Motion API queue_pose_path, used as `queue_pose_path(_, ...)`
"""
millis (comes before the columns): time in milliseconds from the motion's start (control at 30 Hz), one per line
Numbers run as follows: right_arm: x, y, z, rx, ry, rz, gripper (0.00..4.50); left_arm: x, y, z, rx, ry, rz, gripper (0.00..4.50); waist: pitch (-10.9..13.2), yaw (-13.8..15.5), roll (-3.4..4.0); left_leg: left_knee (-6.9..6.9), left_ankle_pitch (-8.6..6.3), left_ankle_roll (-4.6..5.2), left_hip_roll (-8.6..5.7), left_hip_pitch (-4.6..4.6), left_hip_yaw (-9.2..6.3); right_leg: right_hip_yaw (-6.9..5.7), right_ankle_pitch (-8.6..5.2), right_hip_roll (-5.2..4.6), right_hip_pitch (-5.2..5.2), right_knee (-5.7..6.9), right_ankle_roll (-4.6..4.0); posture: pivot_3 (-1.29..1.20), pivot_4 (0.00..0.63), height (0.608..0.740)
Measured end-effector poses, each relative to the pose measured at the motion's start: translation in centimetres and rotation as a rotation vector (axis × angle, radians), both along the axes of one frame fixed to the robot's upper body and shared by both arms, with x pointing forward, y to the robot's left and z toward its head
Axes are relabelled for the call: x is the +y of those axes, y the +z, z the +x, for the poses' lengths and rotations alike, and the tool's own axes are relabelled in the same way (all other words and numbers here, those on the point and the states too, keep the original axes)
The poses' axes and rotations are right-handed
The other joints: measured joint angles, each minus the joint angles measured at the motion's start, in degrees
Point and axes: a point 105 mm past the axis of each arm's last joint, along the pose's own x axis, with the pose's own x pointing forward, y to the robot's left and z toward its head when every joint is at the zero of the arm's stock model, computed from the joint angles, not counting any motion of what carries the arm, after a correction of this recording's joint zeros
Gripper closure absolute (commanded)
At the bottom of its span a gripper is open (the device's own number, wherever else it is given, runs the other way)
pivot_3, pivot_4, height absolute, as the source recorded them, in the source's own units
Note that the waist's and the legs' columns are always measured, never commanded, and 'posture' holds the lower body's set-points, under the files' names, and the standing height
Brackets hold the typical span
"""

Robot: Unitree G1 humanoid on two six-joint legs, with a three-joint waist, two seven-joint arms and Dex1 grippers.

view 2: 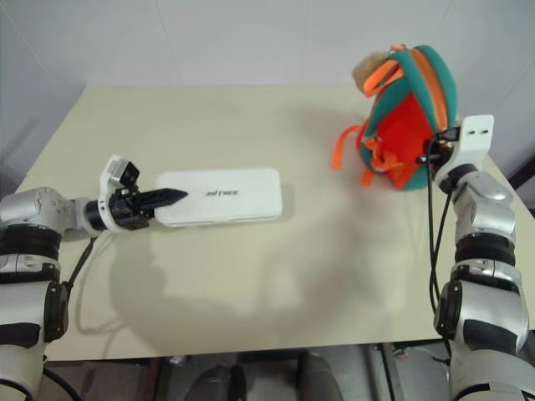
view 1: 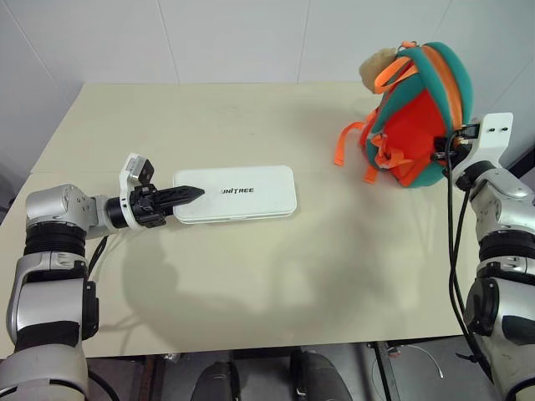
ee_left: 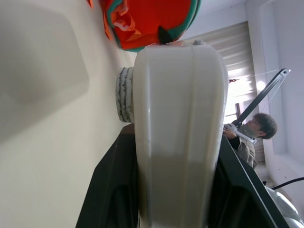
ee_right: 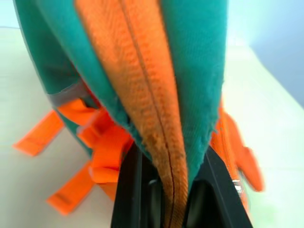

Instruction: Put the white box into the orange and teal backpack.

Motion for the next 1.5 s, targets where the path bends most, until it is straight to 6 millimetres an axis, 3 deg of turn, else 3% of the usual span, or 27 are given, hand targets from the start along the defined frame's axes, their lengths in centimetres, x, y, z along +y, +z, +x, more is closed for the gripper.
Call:
queue_pose_path(267, 2.7, -0.2, -2.7, 0.048, 0.101, 0.0, 4.02, 0.0, -0.2, 0.2, 0.002, 0.004, -0.005, 3.21, 0.0, 0.34, 0.0, 0.03, 0.0, 0.0, 0.0, -0.01, -0.03, 0.0, 0.0, -0.01, -0.01, 0.03, 0.0, 0.0, 0.15, 0.74)
queue_pose_path(600, 4.4, 0.2, -5.7, 0.104, 0.14, 0.04, 4.02, -0.4, 0.0, 0.5, -0.016, -0.005, -0.012, 3.21, 0.0, 1.04, 0.0, -0.03, -0.01, 0.01, -0.01, -0.04, -0.01, 0.01, -0.01, -0.01, -0.09, 0.02, -0.02, 0.0, 0.15, 0.74)
queue_pose_path(900, 6.8, -0.9, -11.2, 0.184, 0.287, 0.003, 4.02, 0.1, -0.4, 0.8, -0.014, 0.014, 0.001, 3.21, -0.01, 1.88, -0.01, 0.01, -0.07, 0.13, -0.03, -0.13, -0.02, -0.01, -0.02, -0.02, -0.13, -0.02, -0.03, 0.0, 0.15, 0.74)
queue_pose_path(1500, 6.5, -1.3, -15.5, 0.274, 0.434, -0.043, 4.02, 1.6, -0.2, 1.3, -0.041, 0.07, 0.03, 3.21, -0.02, 1.96, -0.05, 0.09, -0.17, 0.33, -0.04, -0.12, -0.01, -0.02, 0.0, -0.02, -0.09, -0.04, -0.01, 0.0, 0.15, 0.74)
